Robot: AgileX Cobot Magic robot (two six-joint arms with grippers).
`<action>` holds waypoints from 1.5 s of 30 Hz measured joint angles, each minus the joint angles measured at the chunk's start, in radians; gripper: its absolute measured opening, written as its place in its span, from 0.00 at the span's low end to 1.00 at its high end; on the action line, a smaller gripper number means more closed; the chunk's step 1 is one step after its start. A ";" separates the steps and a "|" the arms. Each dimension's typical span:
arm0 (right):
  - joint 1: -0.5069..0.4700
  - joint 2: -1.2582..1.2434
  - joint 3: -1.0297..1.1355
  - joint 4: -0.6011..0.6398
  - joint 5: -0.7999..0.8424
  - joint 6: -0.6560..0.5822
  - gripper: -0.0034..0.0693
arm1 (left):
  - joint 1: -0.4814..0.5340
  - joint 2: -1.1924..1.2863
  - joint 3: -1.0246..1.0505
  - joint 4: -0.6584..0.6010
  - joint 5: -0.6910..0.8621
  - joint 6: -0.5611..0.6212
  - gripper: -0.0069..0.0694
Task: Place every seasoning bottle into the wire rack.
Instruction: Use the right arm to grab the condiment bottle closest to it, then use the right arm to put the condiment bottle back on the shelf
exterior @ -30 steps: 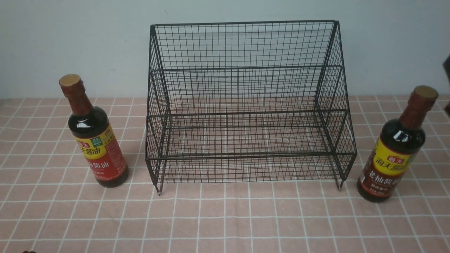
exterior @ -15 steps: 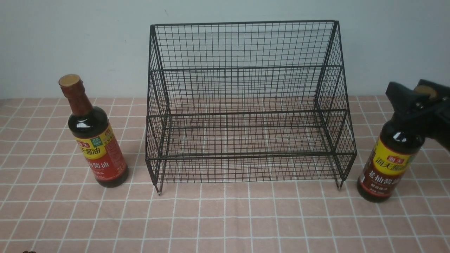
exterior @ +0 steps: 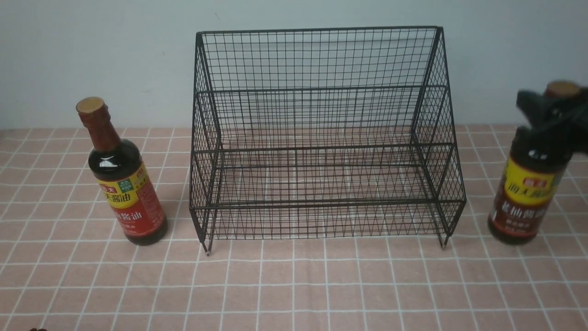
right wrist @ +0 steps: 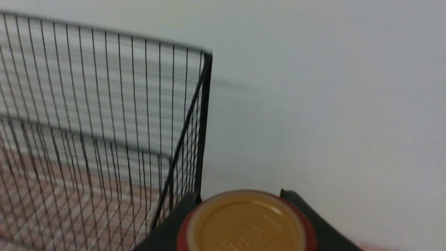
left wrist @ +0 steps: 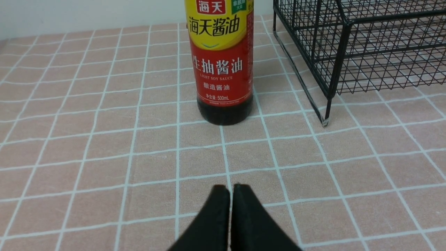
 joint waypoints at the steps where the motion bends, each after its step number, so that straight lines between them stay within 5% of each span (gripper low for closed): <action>1: 0.000 -0.008 -0.027 -0.023 -0.001 0.021 0.42 | 0.000 0.000 0.000 0.000 0.000 0.000 0.08; 9: 0.069 0.018 -0.326 -0.281 -0.124 0.367 0.42 | 0.000 0.000 0.000 0.000 0.000 0.000 0.08; 15: 0.168 0.130 -0.457 -0.347 -0.212 0.452 0.42 | 0.000 0.000 0.000 0.000 0.000 0.000 0.08; 26: 0.238 0.391 -0.553 -0.363 -0.216 0.453 0.42 | 0.000 0.000 0.000 0.000 0.000 0.000 0.08; 45: 0.238 0.490 -0.539 -0.404 -0.165 0.463 0.42 | 0.000 0.000 0.000 0.000 0.000 0.000 0.08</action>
